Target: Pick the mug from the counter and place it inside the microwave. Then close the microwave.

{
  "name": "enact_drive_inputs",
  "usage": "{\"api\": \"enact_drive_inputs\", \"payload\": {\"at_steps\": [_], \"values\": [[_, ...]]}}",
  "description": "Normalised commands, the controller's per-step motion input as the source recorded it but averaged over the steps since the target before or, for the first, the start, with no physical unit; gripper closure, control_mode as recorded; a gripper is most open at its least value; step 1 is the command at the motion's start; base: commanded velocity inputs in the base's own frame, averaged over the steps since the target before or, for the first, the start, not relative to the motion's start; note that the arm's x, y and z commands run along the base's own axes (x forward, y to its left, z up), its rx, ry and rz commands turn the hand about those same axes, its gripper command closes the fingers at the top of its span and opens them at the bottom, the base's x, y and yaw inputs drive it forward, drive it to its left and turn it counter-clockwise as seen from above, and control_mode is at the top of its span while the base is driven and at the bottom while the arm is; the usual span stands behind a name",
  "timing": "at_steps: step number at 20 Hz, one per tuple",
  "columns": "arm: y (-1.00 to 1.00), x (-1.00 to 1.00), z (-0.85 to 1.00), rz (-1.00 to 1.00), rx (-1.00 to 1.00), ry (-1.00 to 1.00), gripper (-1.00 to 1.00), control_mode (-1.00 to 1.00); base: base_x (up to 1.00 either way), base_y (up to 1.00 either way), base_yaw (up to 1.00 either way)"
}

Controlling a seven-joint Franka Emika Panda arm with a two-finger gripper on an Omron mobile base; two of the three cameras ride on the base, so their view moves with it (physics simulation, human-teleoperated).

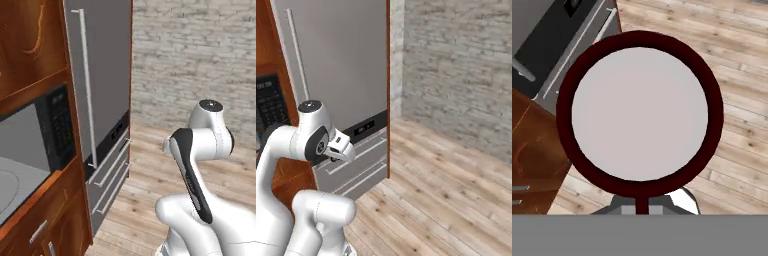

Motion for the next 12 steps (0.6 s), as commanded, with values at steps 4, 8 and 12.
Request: {"api": "enact_drive_inputs", "payload": {"at_steps": [4,8,12], "values": [[0.00,0.00,0.00,0.00,0.00,0.00,1.00,1.00,0.00,0.00,1.00],[0.00,0.00,0.00,0.00,0.00,0.00,1.00,1.00,-0.42,-0.41,0.92],[0.00,0.00,0.00,0.00,0.00,0.00,1.00,1.00,-0.78,-0.51,0.76]]}}
